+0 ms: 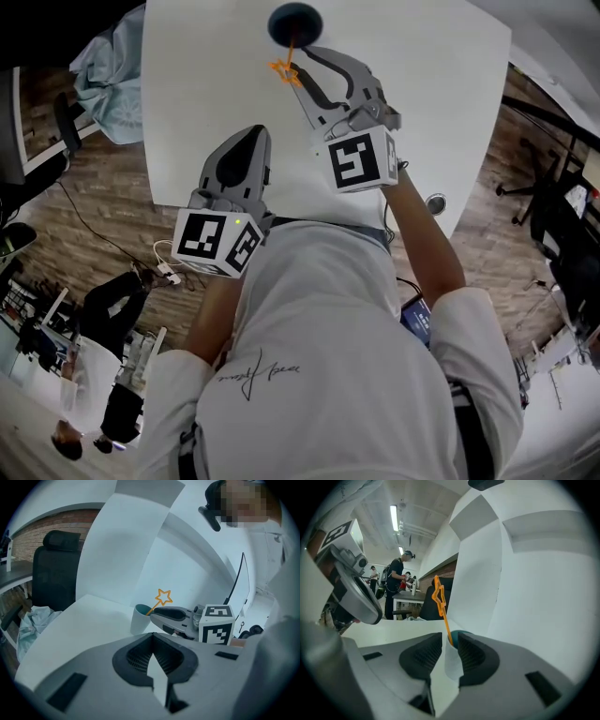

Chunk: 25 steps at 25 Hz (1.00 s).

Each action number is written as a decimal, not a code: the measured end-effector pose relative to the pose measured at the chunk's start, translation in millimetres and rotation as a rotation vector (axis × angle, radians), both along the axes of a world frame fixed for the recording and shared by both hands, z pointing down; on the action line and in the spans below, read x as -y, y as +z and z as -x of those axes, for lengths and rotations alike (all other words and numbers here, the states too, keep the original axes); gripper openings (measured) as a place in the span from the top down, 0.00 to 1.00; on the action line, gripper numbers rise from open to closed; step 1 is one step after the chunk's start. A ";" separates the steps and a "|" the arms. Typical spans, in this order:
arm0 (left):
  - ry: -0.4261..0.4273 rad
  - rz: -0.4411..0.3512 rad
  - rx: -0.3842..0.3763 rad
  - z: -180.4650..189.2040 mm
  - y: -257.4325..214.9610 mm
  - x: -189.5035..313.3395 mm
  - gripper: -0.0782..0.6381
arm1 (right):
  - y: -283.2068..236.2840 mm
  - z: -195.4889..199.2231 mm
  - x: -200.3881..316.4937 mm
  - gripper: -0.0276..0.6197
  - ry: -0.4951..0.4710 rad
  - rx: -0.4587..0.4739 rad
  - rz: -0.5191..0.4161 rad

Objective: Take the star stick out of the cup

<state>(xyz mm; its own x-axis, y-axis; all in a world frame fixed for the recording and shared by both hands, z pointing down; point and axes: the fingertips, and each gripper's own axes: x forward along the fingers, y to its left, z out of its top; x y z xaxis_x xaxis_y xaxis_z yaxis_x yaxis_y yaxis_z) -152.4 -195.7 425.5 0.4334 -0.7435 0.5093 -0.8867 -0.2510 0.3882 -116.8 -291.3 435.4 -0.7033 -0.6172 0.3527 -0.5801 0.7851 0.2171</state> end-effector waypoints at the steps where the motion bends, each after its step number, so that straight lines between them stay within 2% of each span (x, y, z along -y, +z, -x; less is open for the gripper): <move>1: 0.003 0.004 0.002 -0.9 1.0 -0.4 0.89 | 0.3 1.2 0.5 0.79 -0.003 0.000 -0.003; 25: 0.014 0.042 0.017 -3.0 9.3 -3.2 0.89 | 3.8 14.8 9.4 0.91 0.008 0.016 -0.067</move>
